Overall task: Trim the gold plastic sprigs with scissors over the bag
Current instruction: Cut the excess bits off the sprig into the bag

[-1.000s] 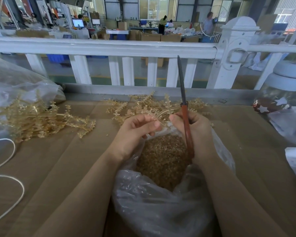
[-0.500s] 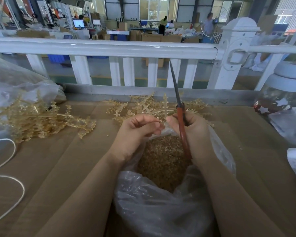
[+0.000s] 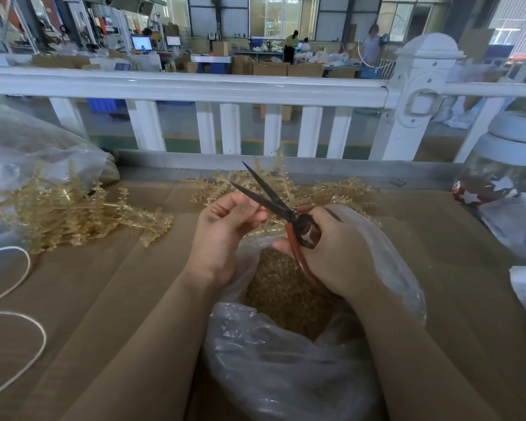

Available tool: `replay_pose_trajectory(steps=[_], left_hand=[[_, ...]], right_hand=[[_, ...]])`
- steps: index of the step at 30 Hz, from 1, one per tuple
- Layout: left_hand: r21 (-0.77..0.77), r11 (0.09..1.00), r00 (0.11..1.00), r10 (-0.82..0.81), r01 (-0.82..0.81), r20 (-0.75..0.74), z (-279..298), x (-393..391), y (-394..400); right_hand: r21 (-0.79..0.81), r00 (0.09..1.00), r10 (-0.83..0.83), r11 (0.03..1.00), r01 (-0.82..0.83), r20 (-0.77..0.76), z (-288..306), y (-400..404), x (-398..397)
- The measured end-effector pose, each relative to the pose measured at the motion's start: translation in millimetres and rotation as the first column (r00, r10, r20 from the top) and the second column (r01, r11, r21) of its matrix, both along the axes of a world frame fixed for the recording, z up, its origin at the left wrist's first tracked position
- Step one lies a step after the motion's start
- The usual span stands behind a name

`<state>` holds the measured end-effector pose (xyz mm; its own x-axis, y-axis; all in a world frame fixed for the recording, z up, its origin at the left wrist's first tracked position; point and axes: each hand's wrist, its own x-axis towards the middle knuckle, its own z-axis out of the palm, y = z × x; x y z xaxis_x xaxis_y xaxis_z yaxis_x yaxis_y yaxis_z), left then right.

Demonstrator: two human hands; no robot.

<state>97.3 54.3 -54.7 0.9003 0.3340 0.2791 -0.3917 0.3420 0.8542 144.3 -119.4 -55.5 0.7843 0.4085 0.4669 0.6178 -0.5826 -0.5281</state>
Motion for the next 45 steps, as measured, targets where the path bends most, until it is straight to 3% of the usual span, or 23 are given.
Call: replay_pose_trajectory(steps=[7,16,45], left_hand=[[-0.046,0.996,0.997,-0.07,0.072,0.036,0.8,-0.7,2.8],[0.0,1.0,1.0,-0.009,0.009,-0.006,2.1,-0.6,0.1],[0.122,0.992,0.997,0.031,-0.04,0.076,-0.2,-0.9,1.1]], right_hand=[[-0.054,0.997,-0.043,0.997,0.046,0.057,-2.5,-0.2,3.5],[-0.097,0.99,-0.074,0.992,0.086,0.12,-5.2,-0.4,5.6],[-0.025,0.968,-0.11,0.993,0.118,0.225,-2.7,0.0,0.4]])
